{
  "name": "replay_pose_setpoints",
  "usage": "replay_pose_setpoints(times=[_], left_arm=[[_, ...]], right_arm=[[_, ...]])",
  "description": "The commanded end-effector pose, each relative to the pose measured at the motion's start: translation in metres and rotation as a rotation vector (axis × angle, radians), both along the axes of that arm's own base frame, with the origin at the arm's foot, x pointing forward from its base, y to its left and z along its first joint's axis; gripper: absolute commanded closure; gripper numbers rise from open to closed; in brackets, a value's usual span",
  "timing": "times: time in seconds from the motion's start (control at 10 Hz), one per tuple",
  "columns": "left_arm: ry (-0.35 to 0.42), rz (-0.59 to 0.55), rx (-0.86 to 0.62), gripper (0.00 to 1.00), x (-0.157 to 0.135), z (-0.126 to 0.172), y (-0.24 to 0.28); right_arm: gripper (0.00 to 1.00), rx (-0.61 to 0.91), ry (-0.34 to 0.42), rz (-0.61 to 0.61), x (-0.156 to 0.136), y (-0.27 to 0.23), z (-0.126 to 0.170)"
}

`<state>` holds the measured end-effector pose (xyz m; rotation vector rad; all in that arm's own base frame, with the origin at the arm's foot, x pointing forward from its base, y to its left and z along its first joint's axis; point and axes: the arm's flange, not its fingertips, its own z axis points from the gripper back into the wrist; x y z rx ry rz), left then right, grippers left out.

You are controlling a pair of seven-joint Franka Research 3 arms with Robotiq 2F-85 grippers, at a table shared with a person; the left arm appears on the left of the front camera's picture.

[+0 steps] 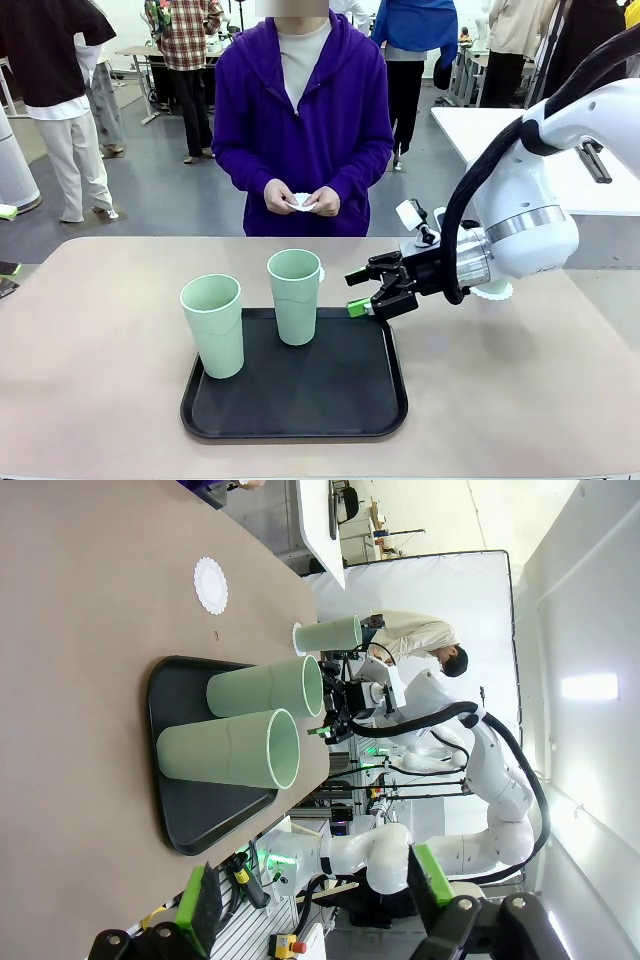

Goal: Place coasters on the table and set cups on them.
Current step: Take one Reusable plastic cup from the Flat Tray and place it on a coaster set by the human.

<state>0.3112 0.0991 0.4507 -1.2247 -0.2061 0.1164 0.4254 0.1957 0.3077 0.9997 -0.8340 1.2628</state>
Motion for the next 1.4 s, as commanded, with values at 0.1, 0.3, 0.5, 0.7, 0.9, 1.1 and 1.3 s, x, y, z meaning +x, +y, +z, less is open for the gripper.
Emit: replay_pose_setpoints(times=[0.1, 0.3, 0.5, 0.7, 0.9, 1.1, 1.3], left_arm=[[-0.017, -0.002, -0.013, 0.0, -0.001, 0.0, 0.002], [-0.017, -0.002, -0.013, 0.0, -0.001, 0.0, 0.002], [-0.017, -0.002, -0.013, 0.0, -0.001, 0.0, 0.002], [-0.017, -0.002, -0.013, 0.0, -0.001, 0.0, 0.002], [-0.017, -0.002, -0.013, 0.0, -0.001, 0.0, 0.002], [-0.017, -0.002, -0.013, 0.0, -0.001, 0.0, 0.002], [-0.017, -0.002, -0.013, 0.0, -0.001, 0.0, 0.002]], right_arm=[[0.0, -0.036, -0.05, -0.072, 0.014, 0.023, -0.014], [0.0, -0.009, -0.046, -0.053, 0.023, 0.029, -0.026], [0.0, 0.076, -0.007, -0.018, 0.028, 0.031, -0.037], [0.0, 0.132, 0.021, -0.008, 0.025, 0.027, -0.047], [0.0, 0.151, 0.022, -0.007, 0.023, 0.024, -0.05], [0.0, 0.146, 0.031, 0.018, 0.021, 0.03, -0.054], [0.0, 0.132, 0.046, 0.035, 0.022, 0.038, -0.063]])
